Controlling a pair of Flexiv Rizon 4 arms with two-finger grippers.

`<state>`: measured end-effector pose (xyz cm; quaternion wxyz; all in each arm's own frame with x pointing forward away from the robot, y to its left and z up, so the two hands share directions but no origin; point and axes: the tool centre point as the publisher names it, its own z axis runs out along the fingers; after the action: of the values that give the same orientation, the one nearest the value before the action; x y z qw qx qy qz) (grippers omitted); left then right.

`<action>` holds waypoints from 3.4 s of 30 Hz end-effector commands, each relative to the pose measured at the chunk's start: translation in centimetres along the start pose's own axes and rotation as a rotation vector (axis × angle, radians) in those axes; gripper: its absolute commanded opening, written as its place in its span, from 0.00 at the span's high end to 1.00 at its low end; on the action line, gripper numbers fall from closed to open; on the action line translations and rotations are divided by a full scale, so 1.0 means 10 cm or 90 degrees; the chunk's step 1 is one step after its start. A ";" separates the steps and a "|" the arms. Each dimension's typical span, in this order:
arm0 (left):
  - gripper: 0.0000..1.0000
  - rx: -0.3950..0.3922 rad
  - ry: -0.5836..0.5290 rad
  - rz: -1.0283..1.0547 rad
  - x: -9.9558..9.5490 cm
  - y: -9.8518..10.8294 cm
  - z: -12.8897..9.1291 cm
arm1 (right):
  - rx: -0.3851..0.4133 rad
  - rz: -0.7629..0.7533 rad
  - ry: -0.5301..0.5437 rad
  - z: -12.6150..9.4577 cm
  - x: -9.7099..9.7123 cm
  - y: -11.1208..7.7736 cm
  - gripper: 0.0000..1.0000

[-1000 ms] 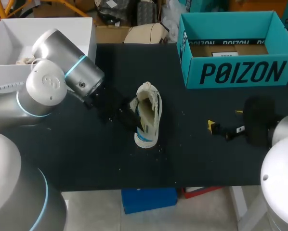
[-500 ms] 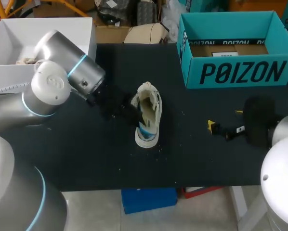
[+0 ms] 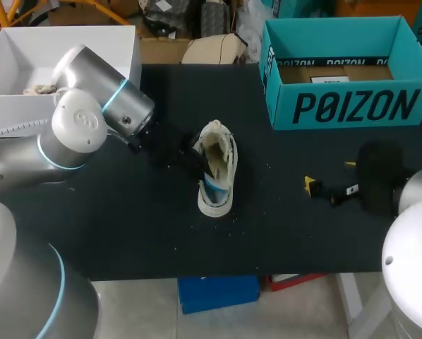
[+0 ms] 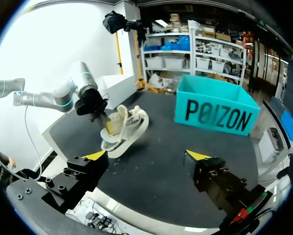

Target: Take the shoe out of the shoebox, open the shoe tongue, remove and reinsert the insole, then place the shoe into the shoebox

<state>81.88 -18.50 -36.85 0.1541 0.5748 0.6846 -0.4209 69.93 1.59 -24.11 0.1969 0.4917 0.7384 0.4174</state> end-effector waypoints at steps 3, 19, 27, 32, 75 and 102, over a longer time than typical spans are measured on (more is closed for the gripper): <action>1.00 -0.032 0.012 -0.006 -0.08 0.09 0.04 | -0.001 0.001 -0.002 0.01 0.01 -0.01 0.00; 0.02 -0.025 0.034 -0.012 -0.14 -0.25 -0.14 | -0.001 0.001 -0.002 0.01 0.01 -0.01 0.00; 0.29 -0.056 0.055 0.002 -0.27 -0.56 -0.40 | -0.001 0.001 -0.002 0.01 0.01 -0.01 0.00; 1.00 -0.153 0.176 -0.009 -0.27 -0.42 -0.25 | -0.001 0.001 -0.002 0.01 0.01 -0.01 0.00; 1.00 -0.145 0.362 -0.095 0.31 0.08 0.39 | -0.001 0.001 -0.002 0.01 0.01 -0.01 0.00; 1.00 -0.215 -0.142 -0.232 -0.28 0.42 -1.14 | -0.001 0.001 -0.002 0.01 0.01 -0.01 0.00</action>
<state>89.72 -11.16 -28.84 0.1666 0.3948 0.8323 -0.3515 69.93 1.60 -24.12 0.1970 0.4917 0.7383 0.4175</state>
